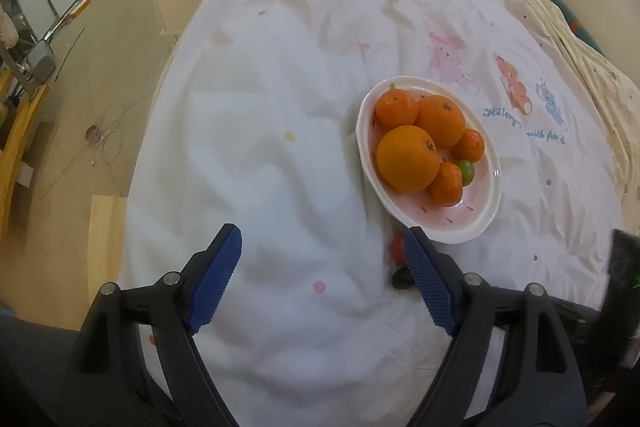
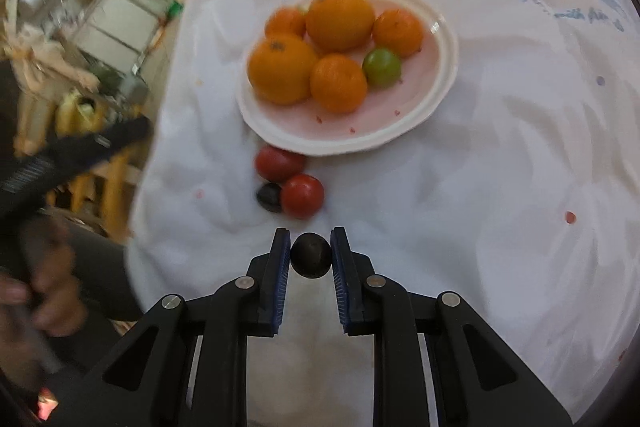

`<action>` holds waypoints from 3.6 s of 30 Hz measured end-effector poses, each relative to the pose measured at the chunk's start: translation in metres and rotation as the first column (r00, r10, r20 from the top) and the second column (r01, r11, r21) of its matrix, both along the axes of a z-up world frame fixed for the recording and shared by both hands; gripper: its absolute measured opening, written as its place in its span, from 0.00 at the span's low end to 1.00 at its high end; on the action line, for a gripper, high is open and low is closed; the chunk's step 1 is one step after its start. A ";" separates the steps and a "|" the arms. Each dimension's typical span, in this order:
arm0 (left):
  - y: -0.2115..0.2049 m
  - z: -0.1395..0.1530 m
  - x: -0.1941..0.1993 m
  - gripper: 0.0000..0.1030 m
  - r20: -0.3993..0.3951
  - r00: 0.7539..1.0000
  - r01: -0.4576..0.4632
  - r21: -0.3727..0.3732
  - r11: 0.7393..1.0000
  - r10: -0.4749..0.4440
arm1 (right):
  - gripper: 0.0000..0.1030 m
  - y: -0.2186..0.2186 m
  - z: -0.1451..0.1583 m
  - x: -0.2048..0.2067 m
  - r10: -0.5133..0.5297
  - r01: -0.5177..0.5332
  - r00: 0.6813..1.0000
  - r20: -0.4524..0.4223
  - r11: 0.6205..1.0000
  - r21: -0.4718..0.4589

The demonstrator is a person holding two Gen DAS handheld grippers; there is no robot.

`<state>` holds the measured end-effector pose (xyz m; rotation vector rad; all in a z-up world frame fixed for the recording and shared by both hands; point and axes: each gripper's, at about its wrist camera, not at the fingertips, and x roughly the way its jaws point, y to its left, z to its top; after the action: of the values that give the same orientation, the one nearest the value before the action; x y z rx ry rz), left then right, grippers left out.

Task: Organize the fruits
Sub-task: 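Grasp a dark olive with the right gripper, then grasp a red cherry tomato with the left gripper while the right gripper holds the olive, then lower the tomato and olive into the plate and open both grippers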

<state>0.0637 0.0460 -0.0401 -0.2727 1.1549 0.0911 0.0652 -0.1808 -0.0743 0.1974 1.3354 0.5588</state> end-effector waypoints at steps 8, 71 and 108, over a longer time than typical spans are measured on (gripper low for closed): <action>-0.006 -0.003 -0.002 0.78 -0.004 1.000 0.029 0.031 0.999 -0.029 | 0.21 -0.031 0.047 0.002 -0.046 0.043 0.994 0.096 0.999 0.030; -0.052 0.043 0.018 0.28 0.076 0.971 0.222 0.086 0.971 -0.228 | 0.21 -0.083 0.064 0.019 -0.295 0.263 0.948 0.115 0.936 0.233; -0.078 -0.012 0.108 0.29 0.085 0.950 0.303 -0.017 0.953 -0.301 | 0.22 -0.061 0.002 0.122 -0.269 0.266 0.963 -0.012 0.942 0.206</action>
<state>0.1714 -0.0324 -0.0518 -0.1215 1.1048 -0.2061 0.1870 -0.2422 -0.0727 0.5358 1.2095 0.4655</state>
